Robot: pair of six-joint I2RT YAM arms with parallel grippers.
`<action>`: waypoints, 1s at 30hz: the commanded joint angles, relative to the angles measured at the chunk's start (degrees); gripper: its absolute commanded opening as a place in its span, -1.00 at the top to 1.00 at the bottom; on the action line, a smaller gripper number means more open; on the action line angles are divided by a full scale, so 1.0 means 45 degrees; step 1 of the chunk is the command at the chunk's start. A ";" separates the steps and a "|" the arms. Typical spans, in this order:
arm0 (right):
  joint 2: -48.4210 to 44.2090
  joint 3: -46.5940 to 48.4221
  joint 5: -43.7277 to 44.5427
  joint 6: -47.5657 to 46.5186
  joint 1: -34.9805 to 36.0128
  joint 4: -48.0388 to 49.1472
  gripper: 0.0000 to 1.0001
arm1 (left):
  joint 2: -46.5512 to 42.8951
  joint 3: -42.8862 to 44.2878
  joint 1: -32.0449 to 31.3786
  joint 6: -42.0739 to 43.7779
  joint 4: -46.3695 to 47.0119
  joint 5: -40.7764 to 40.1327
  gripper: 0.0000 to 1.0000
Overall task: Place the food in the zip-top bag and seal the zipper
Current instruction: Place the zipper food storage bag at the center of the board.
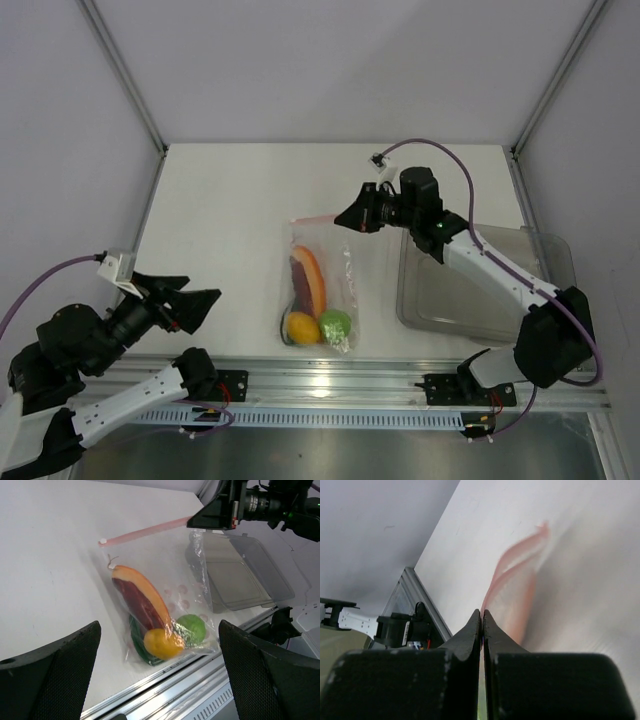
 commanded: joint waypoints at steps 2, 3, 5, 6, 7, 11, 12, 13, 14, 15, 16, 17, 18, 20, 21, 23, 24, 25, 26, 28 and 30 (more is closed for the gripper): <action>0.1738 0.1719 -0.0215 0.0324 -0.0370 0.1527 1.00 | -0.0092 -0.0259 0.0054 0.0281 0.0613 0.0025 -0.99; 0.2112 0.1914 -0.0098 0.0518 -0.0603 0.1643 1.00 | -0.0150 -0.0298 0.0054 0.0281 0.0652 0.0044 -0.99; 0.3299 0.2692 -0.0039 0.0714 -0.0819 0.1761 1.00 | -0.0190 -0.0318 0.0054 0.0340 0.0652 0.0025 -0.99; 0.3733 0.2949 -0.0038 0.0812 -0.1014 0.1820 1.00 | -0.0190 -0.0357 0.0054 0.0359 0.0652 0.0025 -0.99; 0.4104 0.3183 -0.0058 0.0967 -0.1113 0.1936 1.00 | -0.0190 -0.0338 0.0054 0.0360 0.0671 0.0063 -0.99; 0.6038 0.4704 0.0195 0.1164 -0.1465 0.1645 1.00 | -0.0015 -0.0298 0.0054 0.0418 0.0710 0.0122 -0.99; 0.6738 0.4902 0.0215 0.1242 -0.1620 0.1664 1.00 | 0.0063 -0.0299 0.0054 0.0438 0.0749 0.0142 -0.99; 0.7074 0.5098 0.0312 0.1300 -0.1679 0.1664 1.00 | 0.0122 -0.0318 0.0054 0.0515 0.0808 0.0161 -0.99; 0.7386 0.5293 0.0410 0.1398 -0.1738 0.1625 1.00 | 0.0180 -0.0337 0.0054 0.0535 0.0924 0.0200 -0.99; 0.8008 0.5759 0.0507 0.1399 -0.1816 0.1548 1.00 | 0.0336 -0.0415 0.0054 0.0574 0.1003 0.0220 -0.99; 0.8304 0.6034 0.0760 0.1283 -0.1836 0.1257 1.00 | 0.0415 -0.0416 0.0073 0.0671 0.1100 0.0278 -0.99; 0.8578 0.6289 0.0878 0.1243 -0.1836 0.1119 1.00 | 0.0493 -0.0435 0.0054 0.0691 0.1179 0.0317 -0.99; 0.9103 0.6794 0.0976 0.1223 -0.1875 0.0808 1.00 | 0.0648 -0.0590 0.0054 0.0730 0.1237 0.0376 -0.99; 0.9653 0.7343 0.1423 0.1029 -0.1895 0.0146 1.00 | 0.0786 -0.0747 0.0054 0.0789 0.1510 0.0686 -0.99; 0.9887 0.7791 0.1620 0.0989 -0.1914 -0.0401 1.00 | 0.0883 -0.0960 0.0054 0.0789 0.1569 0.0805 -0.99; 1.0474 0.8028 0.1971 0.0911 -0.1992 -0.0600 1.00 | 0.1098 -0.1195 0.0054 0.0653 0.1764 0.1097 -0.99; 1.0611 0.8203 0.2167 0.0891 -0.2012 -0.0950 1.00 | 0.1099 -0.1294 0.0054 0.0459 0.1862 0.1215 -0.99; 1.0883 0.8283 0.2362 0.0852 -0.2031 -0.1088 1.00 | 0.1080 -0.1565 0.0054 0.0380 0.1998 0.1352 -0.99; 1.1021 0.8361 0.2577 0.0794 -0.2051 -0.1264 1.00 | 0.1060 -0.1800 0.0054 0.0302 0.2135 0.1469 -0.99; 1.1236 0.8633 0.2792 0.0618 -0.2051 -0.1733 1.00 | 0.1021 -0.1997 0.0054 0.0087 0.2467 0.1762 -0.99; 1.1490 0.8849 0.2891 0.0443 -0.2032 -0.2181 1.00 | 0.1040 -0.2271 0.0054 -0.0011 0.2643 0.1957 -0.99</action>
